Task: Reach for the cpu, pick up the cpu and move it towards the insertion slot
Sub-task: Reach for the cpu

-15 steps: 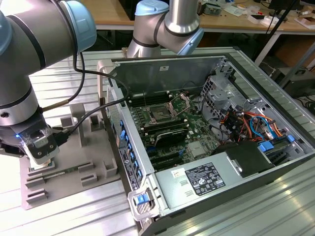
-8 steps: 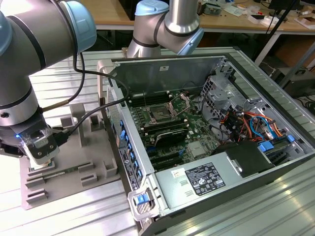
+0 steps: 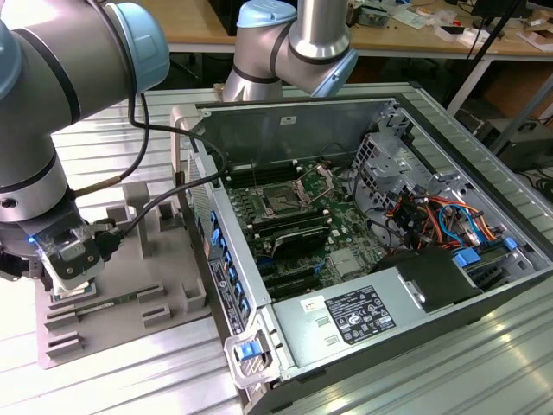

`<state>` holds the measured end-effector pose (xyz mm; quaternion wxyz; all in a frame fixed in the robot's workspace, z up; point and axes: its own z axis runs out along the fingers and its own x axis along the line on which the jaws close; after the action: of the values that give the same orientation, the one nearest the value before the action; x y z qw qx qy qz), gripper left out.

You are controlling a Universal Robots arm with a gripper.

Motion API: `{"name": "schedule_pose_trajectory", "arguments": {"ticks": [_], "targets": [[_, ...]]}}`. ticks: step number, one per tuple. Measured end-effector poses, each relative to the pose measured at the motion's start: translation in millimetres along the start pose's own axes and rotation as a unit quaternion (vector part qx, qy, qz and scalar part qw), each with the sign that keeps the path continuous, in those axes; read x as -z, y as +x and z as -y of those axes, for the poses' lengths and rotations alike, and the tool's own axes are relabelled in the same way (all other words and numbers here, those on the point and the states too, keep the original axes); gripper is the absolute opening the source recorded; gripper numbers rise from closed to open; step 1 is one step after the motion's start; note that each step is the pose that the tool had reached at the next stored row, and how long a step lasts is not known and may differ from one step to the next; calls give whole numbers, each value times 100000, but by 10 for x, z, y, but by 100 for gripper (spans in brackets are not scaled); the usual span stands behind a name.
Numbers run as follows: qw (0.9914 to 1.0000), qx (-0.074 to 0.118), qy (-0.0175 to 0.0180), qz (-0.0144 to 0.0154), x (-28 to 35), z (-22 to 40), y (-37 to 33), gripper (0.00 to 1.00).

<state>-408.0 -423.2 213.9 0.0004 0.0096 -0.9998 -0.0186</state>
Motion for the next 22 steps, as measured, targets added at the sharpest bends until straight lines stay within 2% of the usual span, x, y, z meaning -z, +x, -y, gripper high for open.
{"name": "schedule_pose_trajectory", "arguments": {"ticks": [12, 22], "targets": [[100000, 0, 0, 2, -16, 1, 0, 54], [100000, 2, 1, 0, -64, 2, 0, 54]]}}
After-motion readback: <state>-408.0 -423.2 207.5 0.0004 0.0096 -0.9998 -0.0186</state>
